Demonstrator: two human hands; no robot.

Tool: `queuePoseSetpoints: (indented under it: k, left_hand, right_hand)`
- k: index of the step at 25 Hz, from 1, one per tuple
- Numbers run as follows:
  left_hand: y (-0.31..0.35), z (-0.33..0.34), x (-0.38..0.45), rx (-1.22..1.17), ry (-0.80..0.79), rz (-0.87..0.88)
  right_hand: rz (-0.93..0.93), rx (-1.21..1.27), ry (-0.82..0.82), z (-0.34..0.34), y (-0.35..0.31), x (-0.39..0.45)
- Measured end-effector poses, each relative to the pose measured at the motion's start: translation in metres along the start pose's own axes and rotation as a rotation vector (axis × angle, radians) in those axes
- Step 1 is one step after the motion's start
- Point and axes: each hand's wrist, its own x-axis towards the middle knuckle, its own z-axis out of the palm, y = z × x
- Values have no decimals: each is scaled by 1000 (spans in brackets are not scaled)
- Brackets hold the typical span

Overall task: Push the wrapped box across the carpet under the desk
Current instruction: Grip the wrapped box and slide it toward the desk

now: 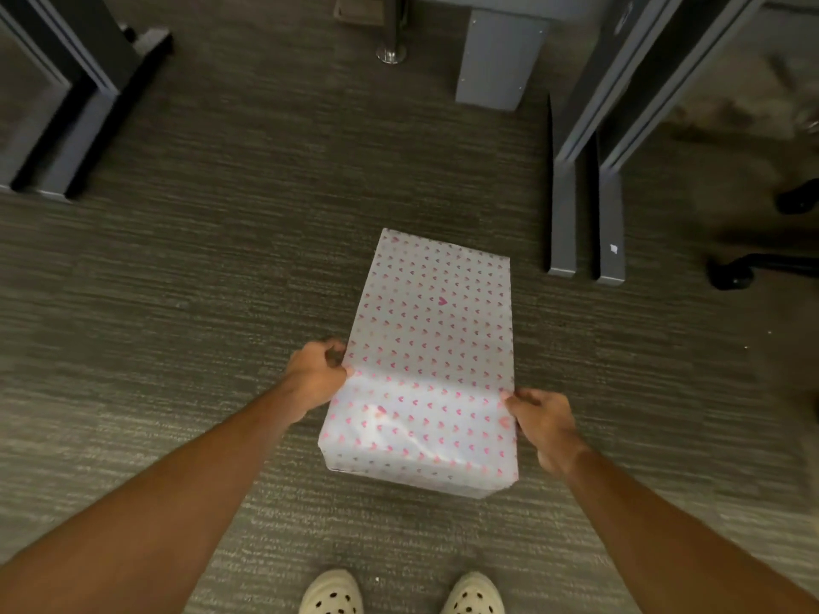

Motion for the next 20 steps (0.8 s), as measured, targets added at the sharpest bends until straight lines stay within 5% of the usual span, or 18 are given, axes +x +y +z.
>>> queuePoseSetpoints:
  k: [11,20]
  left_hand:
    - [52,-13,88,-159,-100,222]
    - [114,26,213,-112,20,204]
  right_hand:
    - [-143,-11,-30,-1,-81,69]
    - [-228,81,32,-12,-141,198]
